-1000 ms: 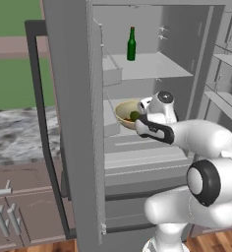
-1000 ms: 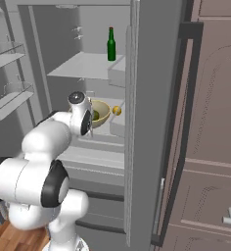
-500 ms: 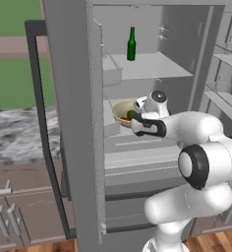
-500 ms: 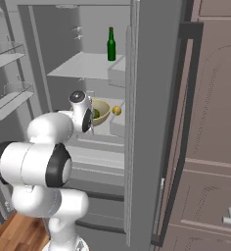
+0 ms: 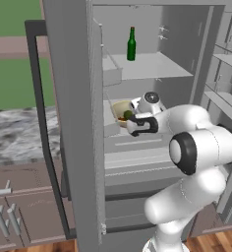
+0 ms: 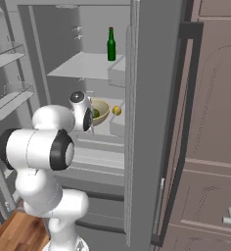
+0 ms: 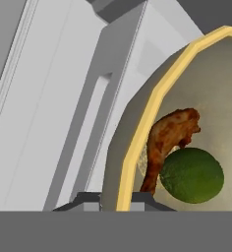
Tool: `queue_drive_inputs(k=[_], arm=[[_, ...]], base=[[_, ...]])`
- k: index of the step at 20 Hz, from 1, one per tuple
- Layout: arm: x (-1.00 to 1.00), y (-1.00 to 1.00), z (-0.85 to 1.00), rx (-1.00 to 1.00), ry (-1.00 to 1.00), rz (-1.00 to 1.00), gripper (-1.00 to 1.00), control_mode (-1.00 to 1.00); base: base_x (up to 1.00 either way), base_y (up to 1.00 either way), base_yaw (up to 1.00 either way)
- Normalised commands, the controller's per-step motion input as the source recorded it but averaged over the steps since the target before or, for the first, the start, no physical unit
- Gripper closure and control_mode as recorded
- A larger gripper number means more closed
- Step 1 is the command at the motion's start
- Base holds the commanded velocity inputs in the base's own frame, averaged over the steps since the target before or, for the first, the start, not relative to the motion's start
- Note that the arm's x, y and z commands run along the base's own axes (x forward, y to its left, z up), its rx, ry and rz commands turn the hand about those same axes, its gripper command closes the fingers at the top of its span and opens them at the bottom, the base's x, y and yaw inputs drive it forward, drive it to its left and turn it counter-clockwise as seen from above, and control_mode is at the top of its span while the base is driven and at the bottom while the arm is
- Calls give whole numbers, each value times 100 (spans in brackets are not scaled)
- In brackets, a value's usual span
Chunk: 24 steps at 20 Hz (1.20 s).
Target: Pick the chicken drumstick and lime from their plates and place them in the bowl. Then put the bowl in the fridge.
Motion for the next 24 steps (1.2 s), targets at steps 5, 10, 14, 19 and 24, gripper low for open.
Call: queue_drive_inputs(k=[5,10,14,19,24], arm=[[30,4,-10,0,0,0,100,-100],[34,2,-16,0,0,-1,100,-100],[36,0,-11,0,0,0,100,-100],[32,0,-8,0,0,0,100,-100],[31,1,-1,0,0,0,100,-100]], base=[[0,0,0],[0,0,0],[0,0,0],[0,0,0],[0,0,0]])
